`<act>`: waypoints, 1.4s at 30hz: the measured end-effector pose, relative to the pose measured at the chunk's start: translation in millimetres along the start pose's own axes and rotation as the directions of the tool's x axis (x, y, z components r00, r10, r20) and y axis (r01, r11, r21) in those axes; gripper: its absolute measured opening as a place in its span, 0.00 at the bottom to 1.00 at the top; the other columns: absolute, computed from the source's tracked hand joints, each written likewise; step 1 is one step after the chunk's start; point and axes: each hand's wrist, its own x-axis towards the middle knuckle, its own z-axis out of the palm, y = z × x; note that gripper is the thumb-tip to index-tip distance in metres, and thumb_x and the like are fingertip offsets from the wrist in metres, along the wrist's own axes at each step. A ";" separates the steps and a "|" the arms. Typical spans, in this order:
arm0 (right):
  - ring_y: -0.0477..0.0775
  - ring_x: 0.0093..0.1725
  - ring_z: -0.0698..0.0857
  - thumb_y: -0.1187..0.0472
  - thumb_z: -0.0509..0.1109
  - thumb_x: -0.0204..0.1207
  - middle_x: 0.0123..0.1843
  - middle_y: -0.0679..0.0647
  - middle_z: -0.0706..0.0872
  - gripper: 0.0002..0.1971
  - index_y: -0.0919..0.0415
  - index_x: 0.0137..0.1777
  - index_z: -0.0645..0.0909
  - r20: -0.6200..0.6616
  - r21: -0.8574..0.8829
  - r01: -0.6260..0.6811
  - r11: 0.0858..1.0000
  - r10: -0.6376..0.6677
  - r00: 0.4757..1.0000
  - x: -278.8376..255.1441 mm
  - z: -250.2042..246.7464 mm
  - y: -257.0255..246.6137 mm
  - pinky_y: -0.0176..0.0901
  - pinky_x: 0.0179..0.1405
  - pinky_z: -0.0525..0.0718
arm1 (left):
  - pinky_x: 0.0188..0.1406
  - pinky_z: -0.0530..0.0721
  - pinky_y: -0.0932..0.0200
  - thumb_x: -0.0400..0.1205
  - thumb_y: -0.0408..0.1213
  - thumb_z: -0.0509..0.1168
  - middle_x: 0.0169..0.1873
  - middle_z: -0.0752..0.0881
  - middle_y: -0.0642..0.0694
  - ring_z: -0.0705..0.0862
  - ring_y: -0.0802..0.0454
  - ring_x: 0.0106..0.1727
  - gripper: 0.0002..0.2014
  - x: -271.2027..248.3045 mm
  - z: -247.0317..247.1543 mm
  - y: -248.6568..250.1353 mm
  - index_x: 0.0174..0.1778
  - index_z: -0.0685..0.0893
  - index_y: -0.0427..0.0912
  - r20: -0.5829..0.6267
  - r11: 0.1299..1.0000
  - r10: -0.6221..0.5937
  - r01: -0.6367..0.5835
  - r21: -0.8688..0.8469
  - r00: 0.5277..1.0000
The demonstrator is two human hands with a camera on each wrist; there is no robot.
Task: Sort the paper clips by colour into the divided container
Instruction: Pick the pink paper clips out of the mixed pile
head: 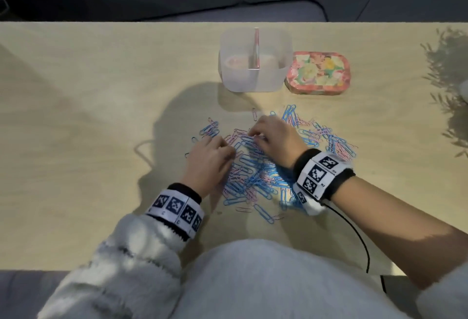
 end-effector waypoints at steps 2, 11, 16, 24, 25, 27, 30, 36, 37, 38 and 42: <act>0.62 0.58 0.78 0.61 0.62 0.78 0.54 0.58 0.83 0.12 0.59 0.54 0.86 0.117 -0.077 0.077 0.994 -0.067 0.991 -5.8 9.0 -5.3 0.56 0.55 0.80 | 0.41 0.80 0.51 0.77 0.44 0.63 0.43 0.85 0.46 0.82 0.42 0.45 0.10 -7.3 7.0 6.2 0.49 0.85 0.48 0.003 0.995 0.037 -0.037 0.095 0.999; 0.64 0.51 0.82 0.70 0.64 0.73 0.47 0.63 0.86 0.10 0.66 0.48 0.86 -0.018 0.083 -0.011 0.996 0.013 1.000 -22.8 -1.3 1.5 0.51 0.51 0.78 | 0.46 0.78 0.49 0.80 0.48 0.53 0.48 0.86 0.47 0.79 0.45 0.48 0.18 -18.6 1.6 2.2 0.55 0.85 0.48 0.006 0.993 -0.016 0.016 -0.119 1.000; 0.66 0.59 0.77 0.67 0.58 0.78 0.55 0.67 0.83 0.14 0.69 0.56 0.83 -0.031 -0.114 -0.171 0.979 0.168 0.985 28.1 -11.0 -3.0 0.56 0.57 0.76 | 0.55 0.73 0.48 0.79 0.45 0.65 0.55 0.84 0.43 0.76 0.41 0.56 0.16 5.2 -18.0 -28.1 0.61 0.83 0.45 -0.009 0.976 -0.203 0.201 -0.089 0.979; 0.62 0.59 0.74 0.58 0.66 0.76 0.55 0.64 0.78 0.12 0.68 0.51 0.82 0.184 -0.025 0.043 0.999 -0.037 0.982 39.9 12.5 -32.0 0.55 0.59 0.76 | 0.57 0.68 0.50 0.75 0.51 0.67 0.55 0.82 0.48 0.74 0.44 0.60 0.17 20.1 -20.1 -20.4 0.58 0.81 0.50 0.112 0.975 -0.219 0.214 0.055 0.969; 0.61 0.59 0.74 0.56 0.70 0.73 0.55 0.62 0.77 0.13 0.66 0.51 0.82 0.218 -0.017 0.058 0.998 -0.053 0.975 39.3 14.6 -32.8 0.54 0.59 0.75 | 0.57 0.68 0.50 0.77 0.49 0.66 0.56 0.82 0.47 0.74 0.44 0.60 0.16 20.0 -19.2 -20.7 0.59 0.81 0.50 0.110 0.975 -0.223 0.218 0.051 0.969; 0.61 0.59 0.74 0.56 0.73 0.69 0.55 0.62 0.77 0.15 0.65 0.51 0.81 0.249 -0.032 0.075 0.997 -0.064 0.966 40.0 17.0 -34.7 0.55 0.59 0.76 | 0.57 0.68 0.50 0.78 0.46 0.64 0.56 0.81 0.45 0.76 0.43 0.60 0.15 19.7 -17.6 -20.9 0.60 0.80 0.48 0.118 0.975 -0.223 0.222 0.028 0.967; 0.64 0.59 0.76 0.62 0.70 0.72 0.55 0.64 0.78 0.10 0.67 0.51 0.81 0.226 -0.038 0.115 0.993 -0.104 0.968 41.1 18.7 -38.5 0.54 0.57 0.76 | 0.54 0.68 0.51 0.79 0.42 0.64 0.54 0.83 0.45 0.78 0.43 0.58 0.12 19.2 -12.6 -18.9 0.58 0.81 0.47 0.110 0.979 -0.202 0.201 0.015 0.973; 0.66 0.60 0.78 0.69 0.60 0.77 0.57 0.67 0.80 0.10 0.70 0.55 0.78 0.248 -0.173 0.136 0.976 -0.090 0.965 35.6 25.2 -42.4 0.53 0.53 0.73 | 0.49 0.69 0.51 0.79 0.37 0.62 0.49 0.86 0.44 0.82 0.42 0.55 0.08 18.7 -9.6 -12.8 0.51 0.83 0.43 0.066 0.982 -0.183 0.186 -0.042 0.981; 0.66 0.59 0.78 0.69 0.60 0.77 0.57 0.67 0.80 0.10 0.69 0.55 0.78 0.242 -0.184 0.131 0.974 -0.085 0.966 34.2 26.3 -40.7 0.53 0.52 0.74 | 0.50 0.69 0.51 0.79 0.38 0.62 0.50 0.86 0.44 0.82 0.42 0.55 0.08 18.5 -9.5 -12.2 0.51 0.83 0.43 0.066 0.981 -0.185 0.188 -0.046 0.981; 0.66 0.58 0.79 0.69 0.60 0.77 0.56 0.67 0.80 0.09 0.69 0.55 0.78 0.237 -0.184 0.126 0.975 -0.080 0.968 33.0 26.9 -38.5 0.54 0.52 0.75 | 0.51 0.70 0.51 0.79 0.38 0.63 0.50 0.86 0.44 0.82 0.42 0.55 0.08 18.3 -9.8 -12.2 0.51 0.83 0.43 0.066 0.980 -0.189 0.193 -0.053 0.980; 0.67 0.55 0.80 0.67 0.62 0.77 0.55 0.67 0.82 0.07 0.68 0.52 0.78 0.254 -0.119 0.072 0.990 -0.040 0.966 30.9 19.9 -27.1 0.52 0.52 0.76 | 0.54 0.72 0.50 0.80 0.37 0.61 0.52 0.85 0.44 0.82 0.43 0.56 0.08 21.9 -12.4 -10.6 0.52 0.83 0.43 0.098 0.979 -0.192 0.197 -0.052 0.977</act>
